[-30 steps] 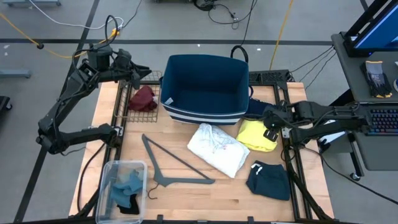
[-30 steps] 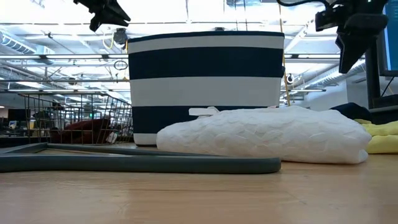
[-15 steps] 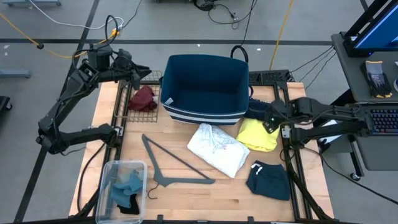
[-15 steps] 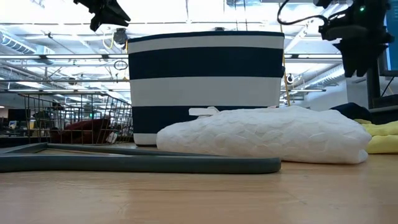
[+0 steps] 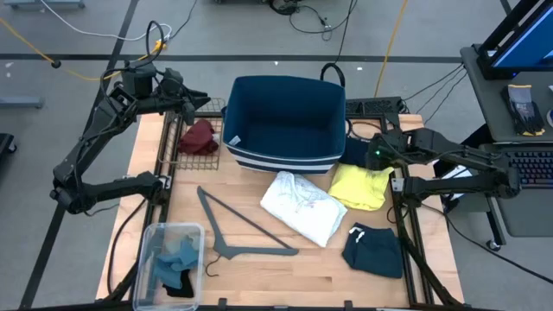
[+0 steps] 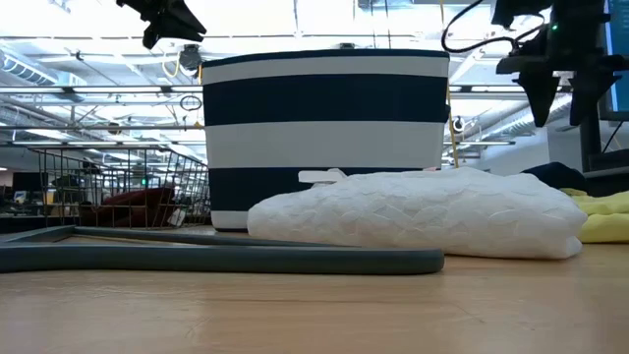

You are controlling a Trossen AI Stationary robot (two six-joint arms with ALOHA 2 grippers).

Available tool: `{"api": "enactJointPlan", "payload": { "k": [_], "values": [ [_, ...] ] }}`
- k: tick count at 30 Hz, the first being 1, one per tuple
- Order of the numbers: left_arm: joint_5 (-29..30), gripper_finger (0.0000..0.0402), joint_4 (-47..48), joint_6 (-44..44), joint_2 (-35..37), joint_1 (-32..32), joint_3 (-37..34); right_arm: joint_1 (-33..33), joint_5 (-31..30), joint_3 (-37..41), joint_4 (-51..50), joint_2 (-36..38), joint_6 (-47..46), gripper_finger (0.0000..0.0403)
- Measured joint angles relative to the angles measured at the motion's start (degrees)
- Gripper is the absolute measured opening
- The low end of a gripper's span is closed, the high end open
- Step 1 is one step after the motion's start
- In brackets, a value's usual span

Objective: Pick & Place Cloths
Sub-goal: Put the dark blue boxer into the brown wire basket

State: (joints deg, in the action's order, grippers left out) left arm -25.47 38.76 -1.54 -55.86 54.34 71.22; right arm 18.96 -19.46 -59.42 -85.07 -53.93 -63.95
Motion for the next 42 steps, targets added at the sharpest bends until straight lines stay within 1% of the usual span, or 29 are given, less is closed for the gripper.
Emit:
{"api": "enactJointPlan", "payload": {
  "k": [4,9,16,23,28,31,35,38,42],
  "values": [
    [-0.02,0.0099,0.00,0.33,0.00,-0.02,0.00,2.15,0.16,2.10,2.83,0.00,-2.29,0.0267],
    [-0.04,0.0099,0.00,1.46,0.00,-0.02,0.00,4.86,1.71,7.71,9.39,-0.02,-4.34,0.0267],
    [-0.09,0.0099,0.00,1.46,0.00,-0.02,0.00,9.30,1.79,14.55,17.06,0.00,-4.39,0.0267],
    [-0.11,0.0099,0.00,1.42,0.00,0.00,0.02,13.72,1.79,19.83,26.50,0.02,-1.83,0.0266],
    [-0.20,0.0099,-0.02,1.33,0.00,0.01,0.00,16.11,1.83,22.86,34.96,0.02,0.72,0.0251],
    [-0.18,0.0099,-0.02,1.04,0.00,-0.01,0.02,17.10,2.34,23.99,36.92,0.02,1.21,0.0233],
    [-0.17,0.0099,-0.02,1.05,0.00,-0.01,0.02,17.88,3.28,25.25,37.15,0.02,1.60,0.0190],
    [-0.17,0.0099,-0.02,1.05,0.00,-0.02,0.02,17.88,3.30,26.22,37.09,0.02,1.64,0.0143],
    [-0.17,0.0099,-0.04,1.05,0.00,-0.01,0.02,17.88,3.30,26.56,37.16,0.04,2.60,0.0070]
  ]
}}
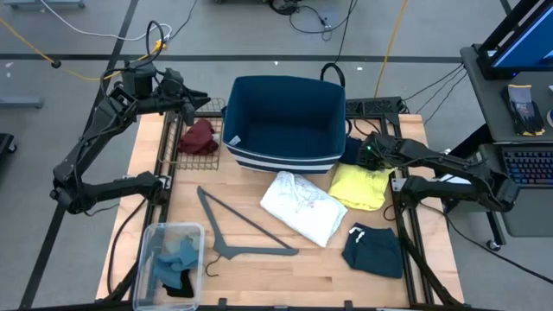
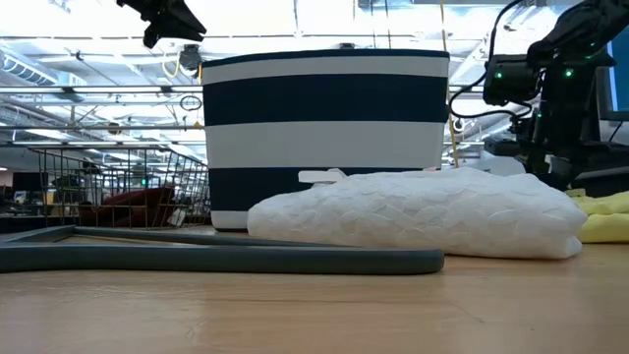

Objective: Pick & Place Cloths
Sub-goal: Put the dark blue boxer into the brown wire basket

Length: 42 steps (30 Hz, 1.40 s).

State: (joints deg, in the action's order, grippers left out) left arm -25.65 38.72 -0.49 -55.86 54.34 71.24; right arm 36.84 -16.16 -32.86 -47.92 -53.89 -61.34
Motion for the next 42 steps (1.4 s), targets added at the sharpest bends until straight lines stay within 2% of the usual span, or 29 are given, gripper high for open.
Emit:
{"api": "enactJointPlan", "payload": {
  "k": [2,4,9,17,25,34,42],
  "values": [
    [0.00,0.0099,0.01,0.00,0.00,-0.01,0.00,0.00,-0.02,0.00,0.15,0.07,1.13,0.0030],
    [0.01,0.0099,0.00,0.00,0.00,-0.01,0.00,0.00,-0.01,0.00,0.21,0.55,2.24,0.0011],
    [0.01,0.0099,0.00,0.00,0.00,0.00,0.00,0.00,-0.09,0.00,0.52,4.31,2.10,0.0008],
    [0.02,0.0099,0.00,0.02,0.00,-0.01,0.00,-0.07,-0.43,-0.28,0.52,14.37,2.10,0.0004],
    [-0.04,0.0099,0.00,-0.74,0.00,-0.01,0.00,-0.17,-2.61,-5.01,5.51,21.58,5.20,0.0002],
    [-6.71,0.0099,0.00,-1.68,0.02,-0.03,0.00,-0.17,-3.19,-12.73,12.15,23.47,12.66,0.0001],
    [-9.34,0.0099,0.00,-8.08,0.02,-1.13,0.00,-0.17,-1.73,-18.94,21.03,23.47,19.34,0.0000]
  ]
}}
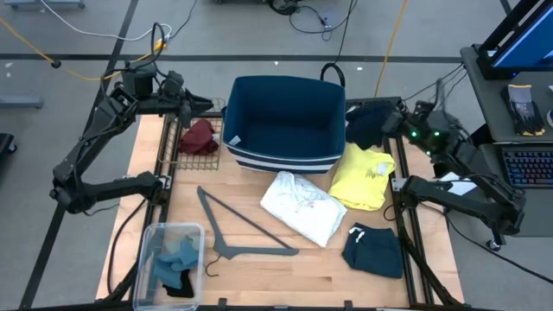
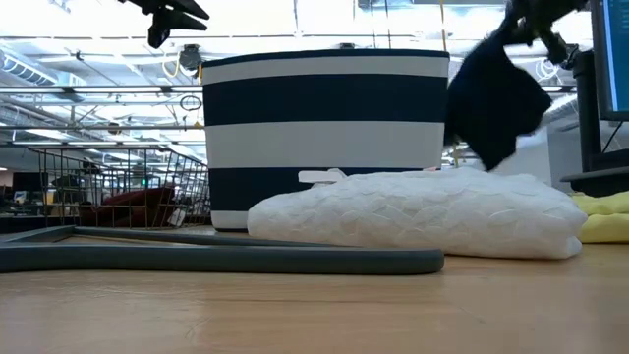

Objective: Pick & Place Cloths
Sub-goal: Put the dark blue boxer into the brown wire basket

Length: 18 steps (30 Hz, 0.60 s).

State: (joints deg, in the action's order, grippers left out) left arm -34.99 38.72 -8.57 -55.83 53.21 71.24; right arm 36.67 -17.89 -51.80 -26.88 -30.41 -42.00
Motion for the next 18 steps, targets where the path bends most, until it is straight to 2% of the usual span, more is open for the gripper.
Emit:
{"api": "enactJointPlan", "payload": {
  "k": [8,18],
  "values": [
    [-0.06,0.0099,-2.48,-6.67,-0.02,-6.15,0.00,-0.02,6.04,-2.91,12.90,-0.04,5.57,0.0000],
    [1.45,0.0099,-21.72,-24.25,-1.37,-18.62,0.02,-0.02,28.21,-2.94,29.70,-0.20,8.28,0.0000]
  ]
}}
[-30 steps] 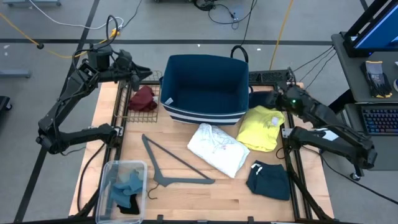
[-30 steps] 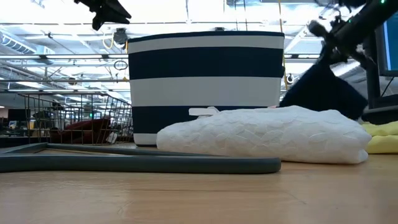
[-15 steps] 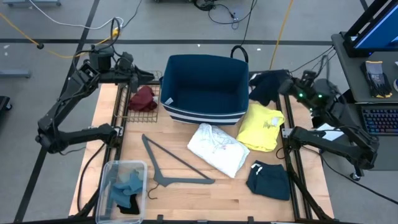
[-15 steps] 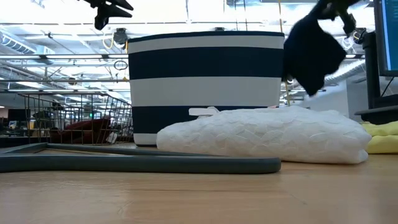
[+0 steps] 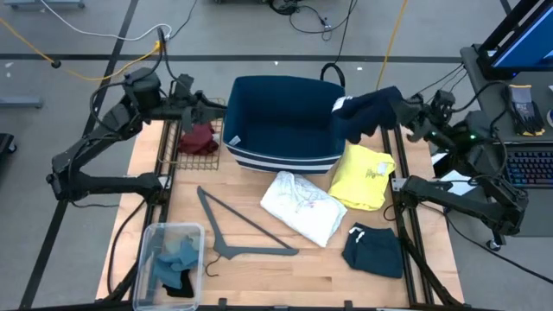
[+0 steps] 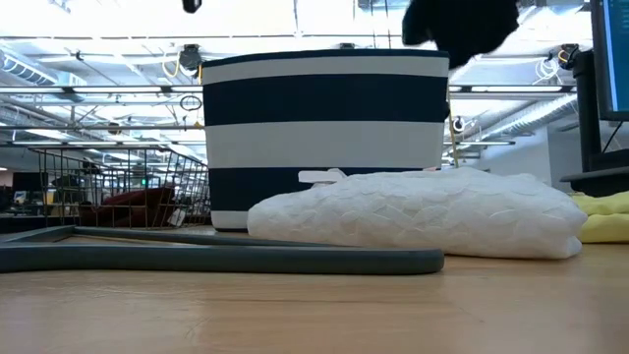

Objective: Pick & Place Cloths
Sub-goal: Put the dark blue boxer into the brown wire basket

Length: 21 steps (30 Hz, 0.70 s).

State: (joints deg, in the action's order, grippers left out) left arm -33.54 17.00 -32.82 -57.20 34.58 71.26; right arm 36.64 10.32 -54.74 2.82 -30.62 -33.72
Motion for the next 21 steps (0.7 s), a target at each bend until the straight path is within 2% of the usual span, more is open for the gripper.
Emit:
{"api": "enactJointPlan", "payload": {
  "k": [4,13,17,21],
  "values": [
    [1.39,0.0099,-6.79,-3.92,-2.24,-5.59,0.02,0.00,9.42,0.00,4.17,-0.38,0.05,0.0000],
    [9.12,0.0105,-12.90,-6.36,-9.93,-17.87,0.02,0.00,29.23,0.00,18.20,-3.99,-1.49,0.0000],
    [9.30,0.0135,-19.63,-6.75,-13.85,-21.90,0.02,-0.29,36.06,0.00,24.90,-6.65,-5.33,0.0000],
    [9.66,0.0178,-27.80,-6.77,-17.45,-24.74,0.02,-2.63,40.01,0.00,29.53,-9.50,-7.87,0.0000]
  ]
}}
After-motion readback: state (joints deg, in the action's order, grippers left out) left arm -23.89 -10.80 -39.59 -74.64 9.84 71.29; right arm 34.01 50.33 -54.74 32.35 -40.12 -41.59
